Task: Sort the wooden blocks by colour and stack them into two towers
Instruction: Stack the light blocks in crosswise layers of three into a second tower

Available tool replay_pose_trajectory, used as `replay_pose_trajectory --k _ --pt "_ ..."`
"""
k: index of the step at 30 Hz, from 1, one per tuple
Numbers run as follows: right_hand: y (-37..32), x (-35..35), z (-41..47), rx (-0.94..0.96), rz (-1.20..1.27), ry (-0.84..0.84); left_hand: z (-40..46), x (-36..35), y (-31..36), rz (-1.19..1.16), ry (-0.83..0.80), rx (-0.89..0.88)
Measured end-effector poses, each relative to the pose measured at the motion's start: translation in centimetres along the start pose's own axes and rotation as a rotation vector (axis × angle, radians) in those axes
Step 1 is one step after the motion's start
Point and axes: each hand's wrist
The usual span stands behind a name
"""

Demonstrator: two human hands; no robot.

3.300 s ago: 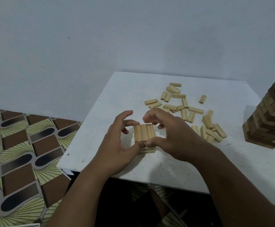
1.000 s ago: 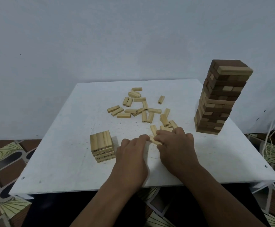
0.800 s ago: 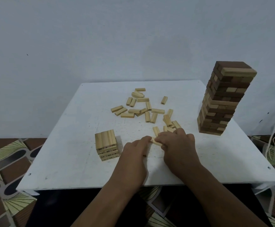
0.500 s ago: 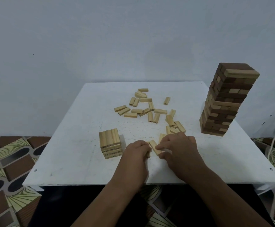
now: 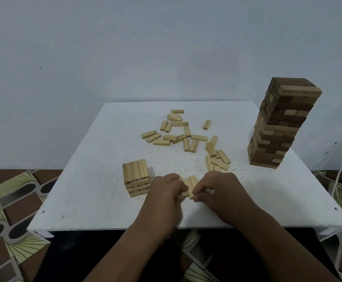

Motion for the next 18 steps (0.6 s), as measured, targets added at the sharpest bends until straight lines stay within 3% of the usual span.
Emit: replay_pose_trajectory --k 18 --pt "0.15 -0.30 0.19 0.012 0.026 0.023 -0.45 0.32 -0.09 0.018 -0.038 0.048"
Point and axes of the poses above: each hand's wrist, its own z-axis towards the middle knuckle, its own x-axis out of the back of the hand, y = z × x, and after that the axes turned 4 degrees about -x, right-handed
